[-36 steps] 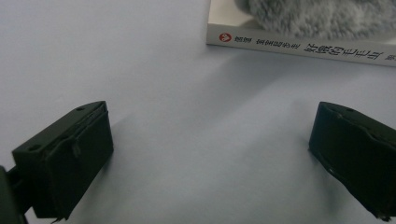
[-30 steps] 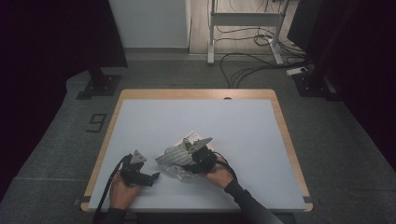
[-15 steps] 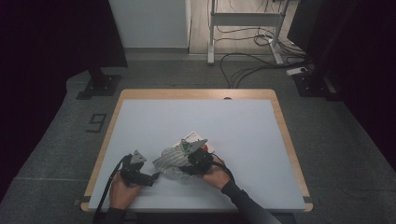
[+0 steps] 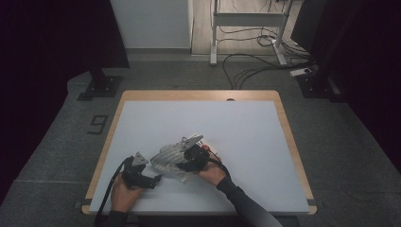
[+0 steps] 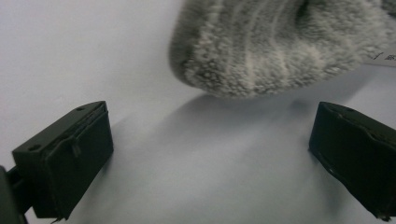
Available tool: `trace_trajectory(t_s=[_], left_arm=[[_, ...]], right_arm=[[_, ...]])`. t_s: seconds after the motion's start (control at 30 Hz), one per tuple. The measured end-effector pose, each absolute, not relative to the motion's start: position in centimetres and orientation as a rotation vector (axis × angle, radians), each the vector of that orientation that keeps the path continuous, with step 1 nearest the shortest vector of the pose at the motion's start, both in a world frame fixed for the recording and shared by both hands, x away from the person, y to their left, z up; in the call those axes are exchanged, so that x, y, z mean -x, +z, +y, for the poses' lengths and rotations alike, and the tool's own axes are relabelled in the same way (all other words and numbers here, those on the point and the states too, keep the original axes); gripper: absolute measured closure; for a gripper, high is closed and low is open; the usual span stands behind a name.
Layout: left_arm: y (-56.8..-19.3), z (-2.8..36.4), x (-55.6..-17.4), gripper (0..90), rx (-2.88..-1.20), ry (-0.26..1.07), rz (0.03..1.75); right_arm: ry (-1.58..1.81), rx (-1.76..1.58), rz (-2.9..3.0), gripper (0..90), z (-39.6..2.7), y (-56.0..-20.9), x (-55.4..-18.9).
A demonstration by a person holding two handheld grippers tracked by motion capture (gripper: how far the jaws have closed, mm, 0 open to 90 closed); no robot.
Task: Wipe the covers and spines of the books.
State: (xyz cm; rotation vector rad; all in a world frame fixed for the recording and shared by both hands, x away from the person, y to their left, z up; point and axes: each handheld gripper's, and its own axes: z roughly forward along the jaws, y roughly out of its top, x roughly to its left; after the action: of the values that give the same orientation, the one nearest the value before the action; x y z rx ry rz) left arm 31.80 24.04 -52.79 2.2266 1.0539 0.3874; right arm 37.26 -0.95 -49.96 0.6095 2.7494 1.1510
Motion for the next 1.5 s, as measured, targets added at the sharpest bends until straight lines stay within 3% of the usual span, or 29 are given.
trace_trajectory(t_s=[0.67,1.5], left_arm=[[-52.8,24.0,-31.8,0.0,-2.226,0.388,1.054],[-52.8,24.0,-31.8,0.0,-2.226,0.388,1.054]], right_arm=[[1.148,-0.639,2.74,63.4,0.2,-50.0,-39.2],[1.114,-0.809,2.615,63.4,-4.3,-50.4,-42.2]])
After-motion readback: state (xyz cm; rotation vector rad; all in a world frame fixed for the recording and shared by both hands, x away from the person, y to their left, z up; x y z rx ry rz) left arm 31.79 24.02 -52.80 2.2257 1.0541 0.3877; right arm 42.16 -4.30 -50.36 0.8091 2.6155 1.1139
